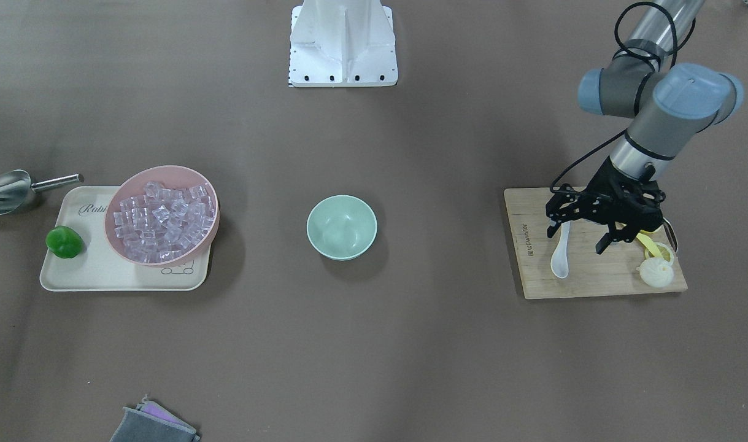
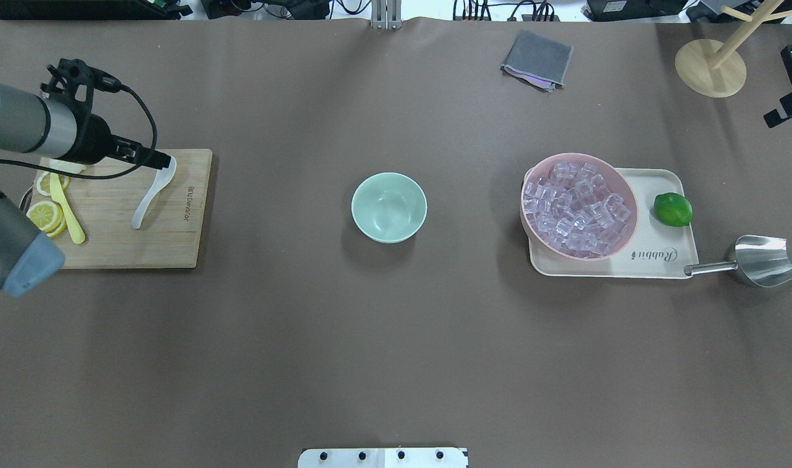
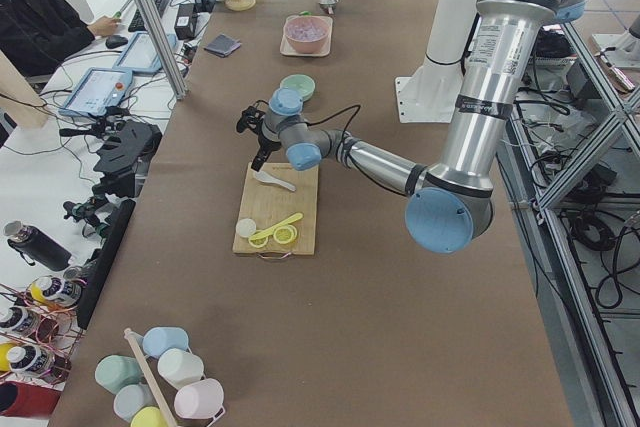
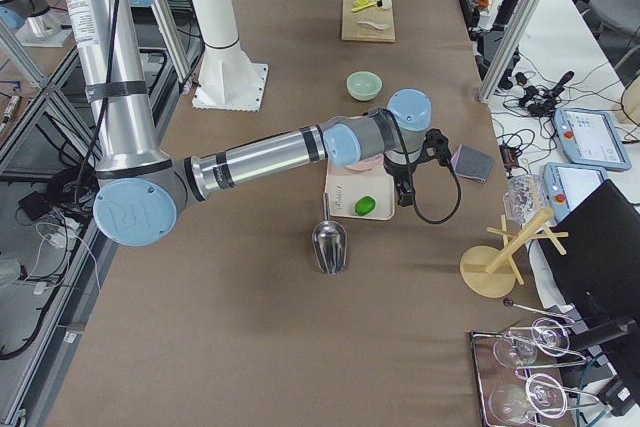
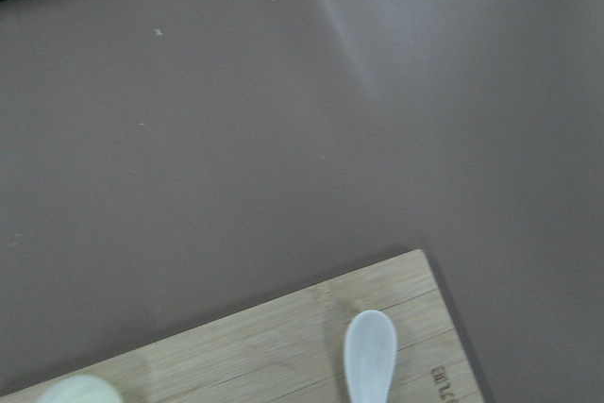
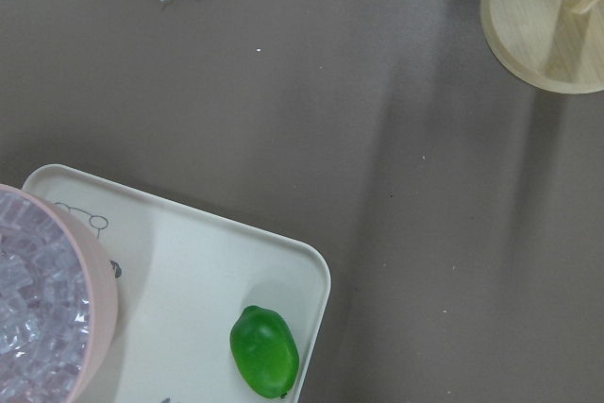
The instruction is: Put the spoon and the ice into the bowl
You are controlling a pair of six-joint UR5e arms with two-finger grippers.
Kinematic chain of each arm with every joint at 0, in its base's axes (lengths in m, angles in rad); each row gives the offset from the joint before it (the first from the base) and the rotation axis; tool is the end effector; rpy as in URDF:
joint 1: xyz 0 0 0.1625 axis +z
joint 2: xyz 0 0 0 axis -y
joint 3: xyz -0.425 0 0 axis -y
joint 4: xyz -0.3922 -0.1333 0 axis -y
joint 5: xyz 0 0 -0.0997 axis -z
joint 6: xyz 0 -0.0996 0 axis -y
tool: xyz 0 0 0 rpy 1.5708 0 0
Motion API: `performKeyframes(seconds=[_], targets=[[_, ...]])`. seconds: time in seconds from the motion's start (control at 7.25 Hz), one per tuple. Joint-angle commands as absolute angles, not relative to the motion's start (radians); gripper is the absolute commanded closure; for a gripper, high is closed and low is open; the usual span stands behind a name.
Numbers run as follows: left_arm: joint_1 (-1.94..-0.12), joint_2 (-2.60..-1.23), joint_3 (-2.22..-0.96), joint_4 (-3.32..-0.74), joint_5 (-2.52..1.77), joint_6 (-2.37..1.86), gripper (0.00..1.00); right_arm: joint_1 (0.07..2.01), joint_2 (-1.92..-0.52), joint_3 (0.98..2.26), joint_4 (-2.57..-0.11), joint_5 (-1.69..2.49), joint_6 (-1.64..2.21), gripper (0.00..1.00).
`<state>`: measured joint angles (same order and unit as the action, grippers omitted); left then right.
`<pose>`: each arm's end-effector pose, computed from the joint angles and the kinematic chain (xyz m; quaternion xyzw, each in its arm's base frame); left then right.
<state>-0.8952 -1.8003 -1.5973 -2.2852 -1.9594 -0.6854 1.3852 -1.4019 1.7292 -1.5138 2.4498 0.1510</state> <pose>0.3060 -0.5346 0.4469 0.2482 0.4207 0.0858 0.8684 -0.0475 -0.5599 0.4769 0.1004 -0.4407 -0.0966 0.8868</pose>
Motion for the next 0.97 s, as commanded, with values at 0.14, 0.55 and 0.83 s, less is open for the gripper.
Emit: performKeyframes(seconds=[0.14, 0.55, 0.83], targets=[[-0.862, -1.735, -1.574, -2.339, -1.942, -0.693, 0.09, 1.376, -1.397, 1.749, -1.511, 2.468, 0.175, 0.00], [-0.836, -1.720, -1.571, -2.353, -1.944, -0.695, 0.33, 1.342, -1.397, 1.786, -1.511, 2.464, 0.210, 0.00], [-0.818, -1.720, -1.571, -2.353, -1.941, -0.699, 0.42, 1.341, -1.397, 1.787, -1.511, 2.462, 0.209, 0.00]])
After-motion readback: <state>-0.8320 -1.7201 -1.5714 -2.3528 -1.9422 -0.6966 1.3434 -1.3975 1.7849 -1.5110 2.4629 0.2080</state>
